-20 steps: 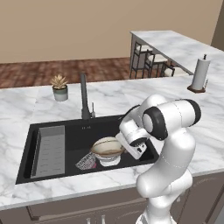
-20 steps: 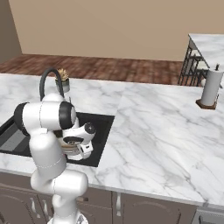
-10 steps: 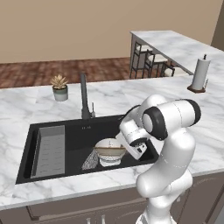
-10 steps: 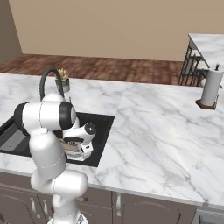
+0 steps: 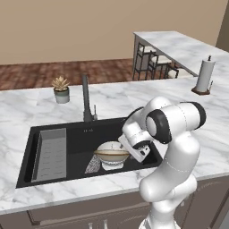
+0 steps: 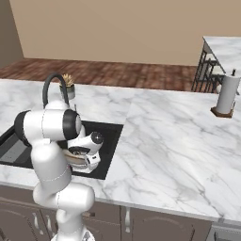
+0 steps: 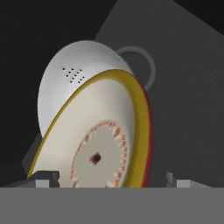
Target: Pick the strainer and bowl and place them in the sink. Then turn on the water.
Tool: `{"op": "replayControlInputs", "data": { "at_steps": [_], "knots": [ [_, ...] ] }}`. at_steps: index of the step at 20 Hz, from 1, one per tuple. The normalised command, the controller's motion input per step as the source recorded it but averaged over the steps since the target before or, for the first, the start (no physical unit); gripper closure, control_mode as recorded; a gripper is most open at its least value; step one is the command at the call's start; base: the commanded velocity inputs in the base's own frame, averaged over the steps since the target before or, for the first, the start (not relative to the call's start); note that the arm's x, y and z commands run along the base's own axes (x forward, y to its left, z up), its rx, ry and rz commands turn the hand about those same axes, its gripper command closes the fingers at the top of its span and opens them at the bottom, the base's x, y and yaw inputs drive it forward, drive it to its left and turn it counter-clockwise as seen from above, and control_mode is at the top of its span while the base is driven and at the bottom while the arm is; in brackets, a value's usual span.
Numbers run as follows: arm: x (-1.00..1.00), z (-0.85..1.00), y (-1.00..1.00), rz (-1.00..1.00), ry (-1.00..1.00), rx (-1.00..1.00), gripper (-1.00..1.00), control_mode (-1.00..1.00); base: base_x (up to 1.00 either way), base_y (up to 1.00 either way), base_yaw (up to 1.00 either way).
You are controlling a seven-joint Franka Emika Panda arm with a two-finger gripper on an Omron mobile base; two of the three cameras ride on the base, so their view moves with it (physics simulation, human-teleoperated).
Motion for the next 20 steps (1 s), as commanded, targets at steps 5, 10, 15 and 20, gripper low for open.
{"op": "replayControlInputs", "data": {
  "at_steps": [5, 10, 15, 20],
  "knots": [
    [0.00, 0.47, 0.00, 0.00, 0.00, 0.00, -1.00, -1.00, 0.00, 0.00, 0.00],
    [0.00, 0.54, 0.00, 0.00, 0.00, 0.00, -1.00, -1.00, 0.00, 0.00, 0.00],
    [0.00, 0.56, 0.00, 0.00, -0.01, 0.00, -1.00, -1.00, 0.00, 0.00, 0.00],
    [-0.05, 0.44, 0.00, 0.00, -0.04, -0.02, -1.00, -1.00, 0.00, 0.00, 0.00]
  ]
}}
